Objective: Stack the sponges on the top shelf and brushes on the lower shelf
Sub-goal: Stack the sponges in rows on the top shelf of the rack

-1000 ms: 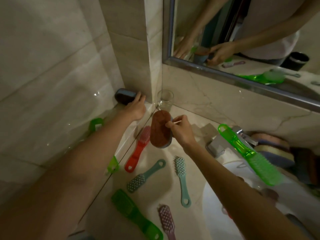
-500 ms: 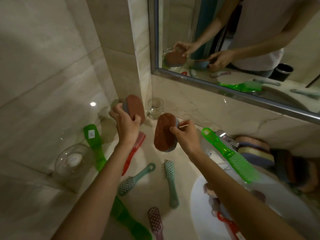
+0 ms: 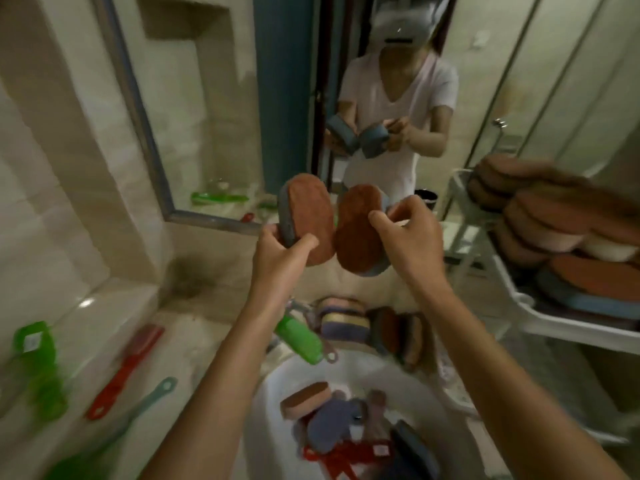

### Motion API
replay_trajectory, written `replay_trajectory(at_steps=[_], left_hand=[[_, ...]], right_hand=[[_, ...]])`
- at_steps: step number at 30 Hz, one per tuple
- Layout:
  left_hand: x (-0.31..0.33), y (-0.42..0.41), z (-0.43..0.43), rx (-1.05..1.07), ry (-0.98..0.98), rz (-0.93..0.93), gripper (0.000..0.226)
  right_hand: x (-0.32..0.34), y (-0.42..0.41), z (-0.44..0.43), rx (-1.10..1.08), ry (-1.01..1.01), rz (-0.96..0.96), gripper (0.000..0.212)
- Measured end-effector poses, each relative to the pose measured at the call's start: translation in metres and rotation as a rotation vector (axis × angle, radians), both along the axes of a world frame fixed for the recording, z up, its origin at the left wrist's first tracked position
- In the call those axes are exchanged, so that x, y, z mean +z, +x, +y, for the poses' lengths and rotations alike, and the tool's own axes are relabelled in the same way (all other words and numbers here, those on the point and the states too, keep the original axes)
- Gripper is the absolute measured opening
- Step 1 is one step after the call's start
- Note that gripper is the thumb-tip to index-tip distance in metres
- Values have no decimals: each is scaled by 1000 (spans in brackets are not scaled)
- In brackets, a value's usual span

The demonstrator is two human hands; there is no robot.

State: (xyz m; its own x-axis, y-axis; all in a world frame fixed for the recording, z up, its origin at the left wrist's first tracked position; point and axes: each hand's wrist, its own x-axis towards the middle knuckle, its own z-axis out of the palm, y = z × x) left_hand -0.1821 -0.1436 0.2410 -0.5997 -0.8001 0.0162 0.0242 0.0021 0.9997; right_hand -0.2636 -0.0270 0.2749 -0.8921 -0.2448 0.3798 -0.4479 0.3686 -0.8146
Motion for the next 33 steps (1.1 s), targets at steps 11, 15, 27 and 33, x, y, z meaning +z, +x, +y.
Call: replay_trajectory(at_steps=[11, 15, 27, 33], left_hand=[[78, -121, 173, -445, 83, 15, 58], [91, -161, 213, -609, 265, 49, 33], [87, -231, 242, -883, 629, 40, 52], [80, -233, 239, -883, 684, 90, 49]], right_hand=[[69, -87, 208, -138, -184, -115, 22], [67, -118, 261, -218, -281, -196, 24], [37, -182, 295, -305, -179, -339, 29], [28, -181, 286, -263, 101, -223, 32]])
